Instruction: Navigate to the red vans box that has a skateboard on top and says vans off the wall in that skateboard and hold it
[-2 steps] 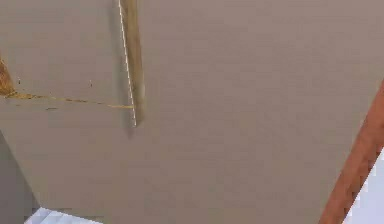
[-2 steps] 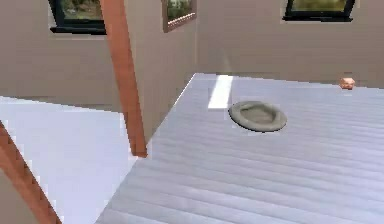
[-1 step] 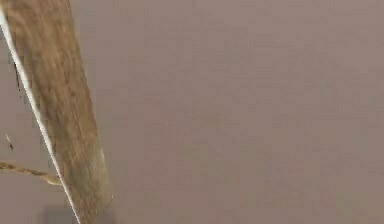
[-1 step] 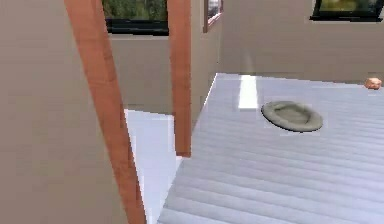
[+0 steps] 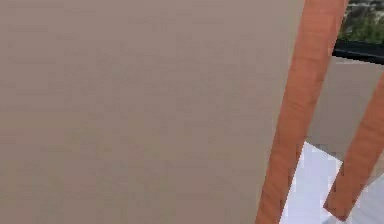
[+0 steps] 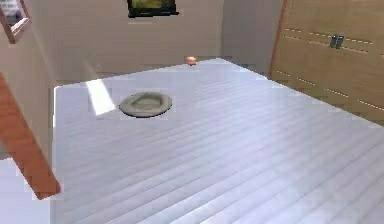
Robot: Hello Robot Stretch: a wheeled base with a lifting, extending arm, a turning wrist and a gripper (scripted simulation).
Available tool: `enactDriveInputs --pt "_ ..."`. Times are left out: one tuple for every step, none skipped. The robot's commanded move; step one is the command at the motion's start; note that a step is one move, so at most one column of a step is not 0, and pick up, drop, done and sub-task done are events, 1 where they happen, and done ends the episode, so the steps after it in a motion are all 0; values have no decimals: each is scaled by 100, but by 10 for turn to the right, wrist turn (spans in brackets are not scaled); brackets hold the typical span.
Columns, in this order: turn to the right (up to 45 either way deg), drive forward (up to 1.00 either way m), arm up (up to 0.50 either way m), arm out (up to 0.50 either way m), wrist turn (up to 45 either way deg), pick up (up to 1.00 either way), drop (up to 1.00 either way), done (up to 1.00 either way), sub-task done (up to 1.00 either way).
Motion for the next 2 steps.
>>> enactDriveInputs --pt "450 0 0 0 0 0 0 0 0" --pt "450 0 0 0 0 0 0 0 0"
